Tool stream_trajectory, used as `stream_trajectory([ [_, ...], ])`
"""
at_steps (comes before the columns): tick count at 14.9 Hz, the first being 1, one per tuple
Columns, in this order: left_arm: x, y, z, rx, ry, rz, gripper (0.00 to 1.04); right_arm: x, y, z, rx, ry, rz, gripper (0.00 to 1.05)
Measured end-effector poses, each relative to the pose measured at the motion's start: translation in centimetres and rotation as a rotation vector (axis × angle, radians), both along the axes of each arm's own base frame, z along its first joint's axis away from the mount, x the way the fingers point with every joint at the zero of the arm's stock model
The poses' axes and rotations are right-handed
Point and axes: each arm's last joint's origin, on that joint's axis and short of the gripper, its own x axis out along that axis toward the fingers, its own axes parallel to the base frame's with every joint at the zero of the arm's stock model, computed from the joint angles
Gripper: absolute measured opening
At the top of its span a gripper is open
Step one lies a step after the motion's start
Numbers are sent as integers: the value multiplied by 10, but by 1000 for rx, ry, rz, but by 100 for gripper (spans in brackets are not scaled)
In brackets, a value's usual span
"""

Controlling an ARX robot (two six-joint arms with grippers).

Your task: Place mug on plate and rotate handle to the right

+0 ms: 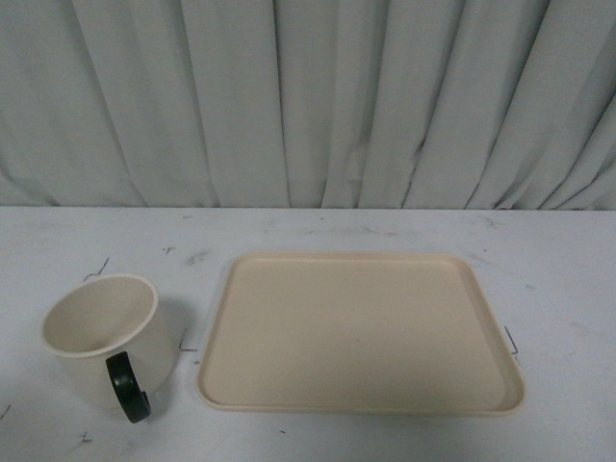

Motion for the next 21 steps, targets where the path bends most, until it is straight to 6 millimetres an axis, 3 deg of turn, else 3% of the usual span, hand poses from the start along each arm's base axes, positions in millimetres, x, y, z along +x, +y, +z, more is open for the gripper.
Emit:
stream_trajectory([
  [18,2,-1,3,7,-23,4,98,0,0,0,0,0,0,98],
  [21,37,-16,31,71,28,-149,98,0,0,0,0,0,0,98],
])
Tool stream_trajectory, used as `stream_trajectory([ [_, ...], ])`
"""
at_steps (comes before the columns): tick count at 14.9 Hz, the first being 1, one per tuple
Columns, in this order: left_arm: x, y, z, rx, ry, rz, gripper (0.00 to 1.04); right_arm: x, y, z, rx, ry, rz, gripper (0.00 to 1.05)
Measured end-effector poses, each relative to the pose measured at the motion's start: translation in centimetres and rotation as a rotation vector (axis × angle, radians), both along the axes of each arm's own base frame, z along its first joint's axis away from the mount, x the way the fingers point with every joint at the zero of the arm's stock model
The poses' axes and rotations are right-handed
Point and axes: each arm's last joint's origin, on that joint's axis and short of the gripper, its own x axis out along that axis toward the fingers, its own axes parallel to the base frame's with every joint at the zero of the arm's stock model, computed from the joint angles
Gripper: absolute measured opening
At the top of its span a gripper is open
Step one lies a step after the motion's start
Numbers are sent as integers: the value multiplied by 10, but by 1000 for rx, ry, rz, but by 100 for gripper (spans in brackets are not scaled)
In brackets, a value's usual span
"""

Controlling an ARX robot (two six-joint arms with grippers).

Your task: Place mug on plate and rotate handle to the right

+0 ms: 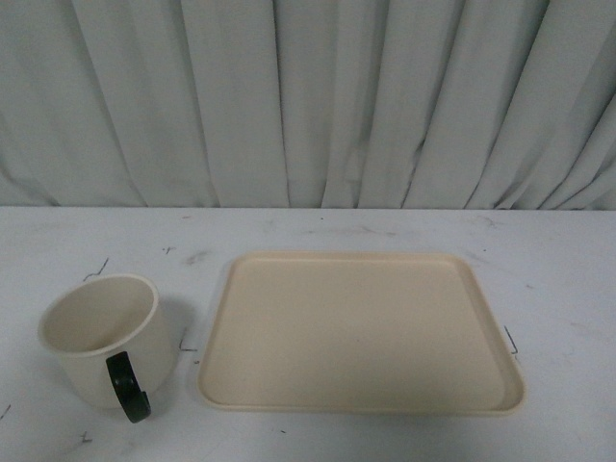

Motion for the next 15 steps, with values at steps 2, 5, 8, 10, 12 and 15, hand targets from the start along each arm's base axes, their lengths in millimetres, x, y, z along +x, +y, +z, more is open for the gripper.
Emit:
stream_trajectory([
  [2,39,-2,7,26,218,-74,98,0,0,0,0,0,-1,98],
  [5,108,9,-11,-16,523,-91,98,0,0,0,0,0,0,98],
  [8,147,18,-26,-47,628,-72,98,0,0,0,0,0,0,98],
  [10,158,27,-41,-49,676,-22,98,0,0,0,0,0,0,98],
  [12,162,42,-61,-67,731,30,98,0,0,0,0,0,0,98],
  [15,165,51,-81,-90,783,49,98,0,0,0,0,0,0,98],
])
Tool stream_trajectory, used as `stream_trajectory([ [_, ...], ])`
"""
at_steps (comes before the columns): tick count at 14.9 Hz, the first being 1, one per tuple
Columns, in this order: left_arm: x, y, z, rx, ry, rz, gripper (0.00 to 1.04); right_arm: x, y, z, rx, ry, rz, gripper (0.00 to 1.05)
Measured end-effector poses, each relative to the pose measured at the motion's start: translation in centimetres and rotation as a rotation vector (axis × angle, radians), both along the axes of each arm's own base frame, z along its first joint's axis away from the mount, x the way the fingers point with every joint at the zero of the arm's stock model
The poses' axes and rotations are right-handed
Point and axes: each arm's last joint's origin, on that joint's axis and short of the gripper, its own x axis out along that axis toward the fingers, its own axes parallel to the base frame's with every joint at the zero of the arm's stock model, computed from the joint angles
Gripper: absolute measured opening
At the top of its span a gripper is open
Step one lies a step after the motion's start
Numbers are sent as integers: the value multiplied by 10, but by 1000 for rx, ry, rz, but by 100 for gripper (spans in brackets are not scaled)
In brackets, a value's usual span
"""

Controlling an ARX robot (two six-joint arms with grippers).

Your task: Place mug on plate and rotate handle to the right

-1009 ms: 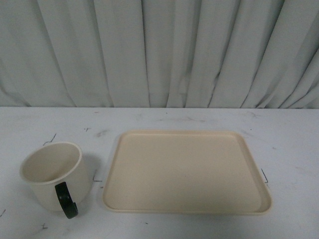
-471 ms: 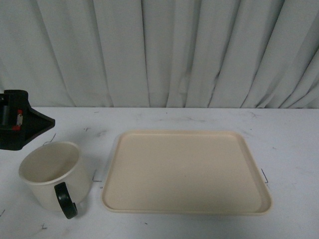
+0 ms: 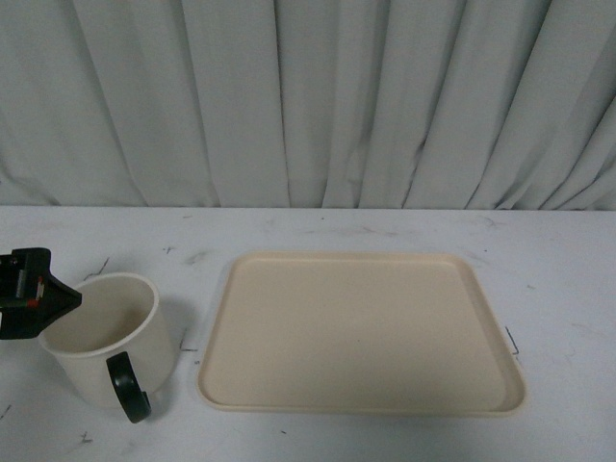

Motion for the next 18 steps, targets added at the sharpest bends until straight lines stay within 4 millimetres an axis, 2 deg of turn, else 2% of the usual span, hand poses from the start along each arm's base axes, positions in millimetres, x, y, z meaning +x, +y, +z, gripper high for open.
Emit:
stream_trajectory([
  [3,6,-8,-10,33,-25,-9,98,0,0,0,0,0,0,98],
  [9,5,-22,-18,88,-28,-20,33,0,0,0,0,0,0,98],
  [11,-2,-25,-8,111,-41,-28,11,0,0,0,0,0,0,98],
  [12,-4,-26,3,131,-67,-30,4,0,0,0,0,0,0,98],
  [14,-5,-36,29,173,-133,-58,3,0,0,0,0,0,0,98],
  [16,9,-71,51,186,-217,-133,3,0,0,0,0,0,0,98],
  [18,19,-118,61,175,-270,-234,3,0,0,0,0,0,0,98],
])
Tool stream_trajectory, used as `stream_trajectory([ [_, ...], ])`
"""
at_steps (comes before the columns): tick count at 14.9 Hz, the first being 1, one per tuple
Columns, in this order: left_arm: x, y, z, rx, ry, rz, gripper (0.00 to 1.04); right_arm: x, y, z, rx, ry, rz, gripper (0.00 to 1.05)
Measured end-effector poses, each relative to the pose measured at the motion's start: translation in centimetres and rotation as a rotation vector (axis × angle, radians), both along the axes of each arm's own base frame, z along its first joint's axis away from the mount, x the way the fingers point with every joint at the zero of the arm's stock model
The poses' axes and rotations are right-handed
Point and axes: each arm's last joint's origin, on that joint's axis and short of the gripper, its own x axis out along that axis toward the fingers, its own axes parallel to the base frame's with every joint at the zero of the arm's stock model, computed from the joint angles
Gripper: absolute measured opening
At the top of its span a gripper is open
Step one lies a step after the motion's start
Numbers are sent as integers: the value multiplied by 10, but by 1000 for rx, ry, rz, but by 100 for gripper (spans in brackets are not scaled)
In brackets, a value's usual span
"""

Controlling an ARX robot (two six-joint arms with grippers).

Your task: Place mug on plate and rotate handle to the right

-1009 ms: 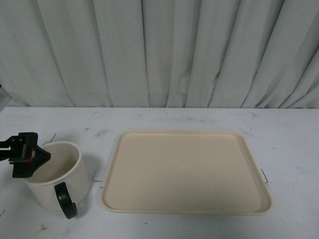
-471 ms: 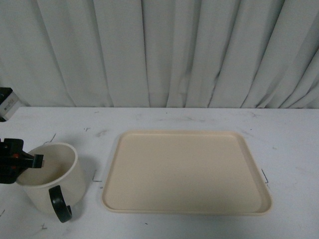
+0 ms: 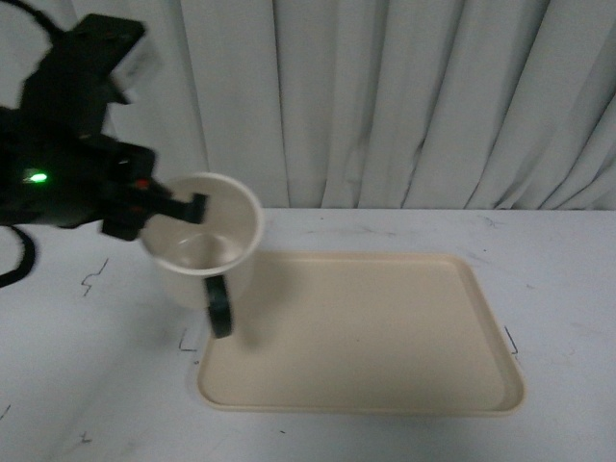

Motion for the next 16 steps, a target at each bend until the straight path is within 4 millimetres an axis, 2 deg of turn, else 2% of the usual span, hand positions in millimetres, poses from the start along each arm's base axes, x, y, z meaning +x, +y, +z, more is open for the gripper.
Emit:
stream_trajectory([
  [2,5,-49,-5,3,5,-97,3,0,0,0,0,0,0,98],
  [5,8,-90,-24,5,54,-154,3,0,0,0,0,0,0,98],
  [7,12,-102,-35,3,83,-162,3,0,0,0,0,0,0,98],
  [12,19,-110,-54,21,142,-141,5,0,0,0,0,0,0,98],
  [14,18,-116,-54,35,142,-167,31,0,0,0,0,0,0,98],
  [16,16,-120,-41,41,98,-212,53,0,0,0,0,0,0,98],
])
